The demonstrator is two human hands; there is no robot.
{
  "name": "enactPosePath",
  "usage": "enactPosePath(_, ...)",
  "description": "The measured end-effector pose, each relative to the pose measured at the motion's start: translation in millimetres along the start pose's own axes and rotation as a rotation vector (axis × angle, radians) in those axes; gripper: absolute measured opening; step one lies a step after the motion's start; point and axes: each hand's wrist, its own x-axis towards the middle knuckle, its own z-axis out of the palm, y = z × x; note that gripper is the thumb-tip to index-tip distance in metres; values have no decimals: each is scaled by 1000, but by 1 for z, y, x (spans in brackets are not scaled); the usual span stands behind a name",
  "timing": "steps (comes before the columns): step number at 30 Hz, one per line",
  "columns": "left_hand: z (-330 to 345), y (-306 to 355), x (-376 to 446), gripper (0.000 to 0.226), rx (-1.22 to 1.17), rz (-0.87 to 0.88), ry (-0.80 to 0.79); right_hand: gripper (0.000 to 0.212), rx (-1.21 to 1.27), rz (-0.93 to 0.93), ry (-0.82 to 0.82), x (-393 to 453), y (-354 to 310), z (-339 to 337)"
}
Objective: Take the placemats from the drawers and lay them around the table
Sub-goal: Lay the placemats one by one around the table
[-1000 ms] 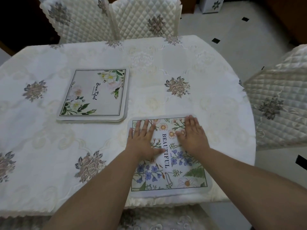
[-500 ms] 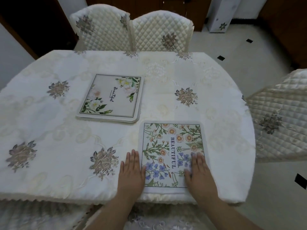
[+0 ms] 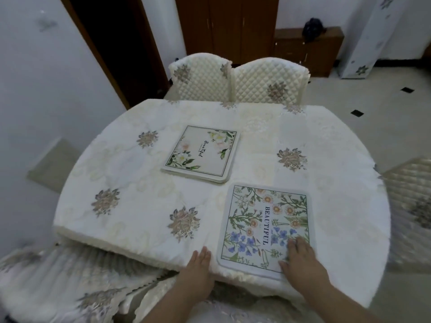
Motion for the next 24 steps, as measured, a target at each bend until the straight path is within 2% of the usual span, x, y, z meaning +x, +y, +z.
enactPosePath(2, -8, -5, -9, 73, -63, -14, -8, 77, 59, 22, -49, 1, -7, -14)
enactPosePath(4, -15, -13, -16, 73, -159, -58, 49, 77, 140, 61, -80, 4, -17, -27)
enactPosePath(9, -51, -45, -13, 73, -234, -116, 174, 68, 318, 16, 25, 17, -70, -56)
enactPosePath(16, -134, -125, 26, 71, -222, 28, 339, 66, 489, -72, 99, 51, -180, -73)
enactPosePath(20, -183, -179, 63, 70, -353, 77, 363, 62, 556, 5, 130, 75, -237, -78)
enactPosePath(24, -222, -216, 92, 69, -493, 79, 316, 59, 652, 89, 159, 97, -270, -85)
